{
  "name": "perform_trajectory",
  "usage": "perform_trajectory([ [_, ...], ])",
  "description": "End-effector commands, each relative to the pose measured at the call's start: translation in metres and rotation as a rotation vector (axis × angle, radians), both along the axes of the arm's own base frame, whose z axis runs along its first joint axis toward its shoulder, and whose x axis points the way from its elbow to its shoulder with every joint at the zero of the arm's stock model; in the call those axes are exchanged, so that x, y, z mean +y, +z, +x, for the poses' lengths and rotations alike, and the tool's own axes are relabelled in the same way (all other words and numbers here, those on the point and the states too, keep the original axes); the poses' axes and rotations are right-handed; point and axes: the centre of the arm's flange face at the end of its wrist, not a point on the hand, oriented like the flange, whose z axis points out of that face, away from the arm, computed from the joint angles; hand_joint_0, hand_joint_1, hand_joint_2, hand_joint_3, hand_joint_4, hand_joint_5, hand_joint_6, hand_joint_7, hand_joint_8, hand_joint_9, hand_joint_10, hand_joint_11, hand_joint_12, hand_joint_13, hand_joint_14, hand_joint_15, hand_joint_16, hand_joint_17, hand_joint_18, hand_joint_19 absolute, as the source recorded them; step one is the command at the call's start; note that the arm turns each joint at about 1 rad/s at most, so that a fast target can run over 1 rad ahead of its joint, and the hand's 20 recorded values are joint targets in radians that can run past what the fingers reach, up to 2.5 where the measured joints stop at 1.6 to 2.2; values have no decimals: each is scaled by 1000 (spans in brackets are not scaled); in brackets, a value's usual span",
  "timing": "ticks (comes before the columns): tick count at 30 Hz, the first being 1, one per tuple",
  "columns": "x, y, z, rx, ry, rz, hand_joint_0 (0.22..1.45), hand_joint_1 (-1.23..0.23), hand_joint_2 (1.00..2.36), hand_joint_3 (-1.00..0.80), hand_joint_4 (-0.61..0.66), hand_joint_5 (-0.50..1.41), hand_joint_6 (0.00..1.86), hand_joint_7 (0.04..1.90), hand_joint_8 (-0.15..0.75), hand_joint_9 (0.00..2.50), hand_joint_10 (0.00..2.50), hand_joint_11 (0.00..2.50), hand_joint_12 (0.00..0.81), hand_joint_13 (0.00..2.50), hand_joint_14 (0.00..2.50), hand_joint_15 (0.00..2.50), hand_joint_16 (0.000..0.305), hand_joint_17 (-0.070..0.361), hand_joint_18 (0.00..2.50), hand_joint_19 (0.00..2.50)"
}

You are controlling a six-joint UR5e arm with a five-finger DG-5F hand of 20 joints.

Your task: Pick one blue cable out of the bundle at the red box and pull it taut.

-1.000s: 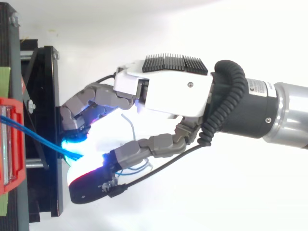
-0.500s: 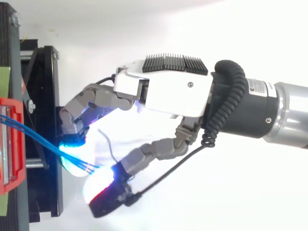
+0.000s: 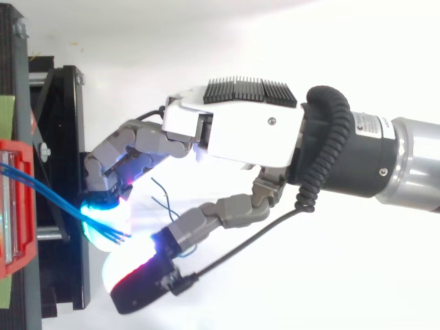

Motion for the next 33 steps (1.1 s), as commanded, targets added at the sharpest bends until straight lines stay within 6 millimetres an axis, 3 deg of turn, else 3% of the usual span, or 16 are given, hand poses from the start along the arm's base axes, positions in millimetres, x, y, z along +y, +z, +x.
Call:
perform_trajectory([
  [1,0,0,0,0,0,0,525,-586,1000,-500,-37,-138,918,987,294,853,7,507,379,569,9,292,48,109,540,355],
  [3,0,0,0,0,0,0,565,-595,1002,-471,-36,-138,916,1013,290,854,10,510,368,570,9,297,47,105,523,366],
  [6,0,0,0,-1,0,0,585,-699,1010,-269,43,-144,939,963,333,870,6,537,400,601,9,301,52,117,572,345],
  [10,0,0,0,0,0,0,632,-784,1012,-183,87,-146,951,977,351,874,9,565,397,630,9,298,51,115,603,332],
  [13,1,0,0,0,2,0,685,-823,1013,-237,34,-154,952,1041,346,846,8,578,382,617,10,294,48,108,598,326],
  [14,1,0,0,0,2,0,728,-865,1010,-300,16,-155,946,1133,348,846,8,578,383,621,9,287,48,108,608,309],
  [17,1,0,0,0,2,0,793,-888,1001,-484,-75,-160,948,1126,340,854,10,593,383,625,9,270,47,106,622,272],
  [18,1,0,0,0,0,0,812,-893,1000,-500,-47,-158,945,1270,331,869,8,604,379,636,9,274,47,105,632,265],
  [19,1,0,0,0,0,0,813,-895,1000,-500,-48,-158,944,1290,326,872,10,606,379,640,9,273,46,104,635,261],
  [22,1,0,0,0,2,0,792,-917,1000,-500,-94,-149,958,1250,302,868,8,586,371,646,9,272,46,103,647,238],
  [27,1,0,0,2,2,0,654,-997,1000,-500,-28,-114,951,1037,278,901,8,572,350,674,10,300,42,94,637,275],
  [33,1,0,0,2,2,0,548,-976,1000,-500,-1,-99,937,1022,279,938,8,556,360,707,11,320,43,96,646,299],
])
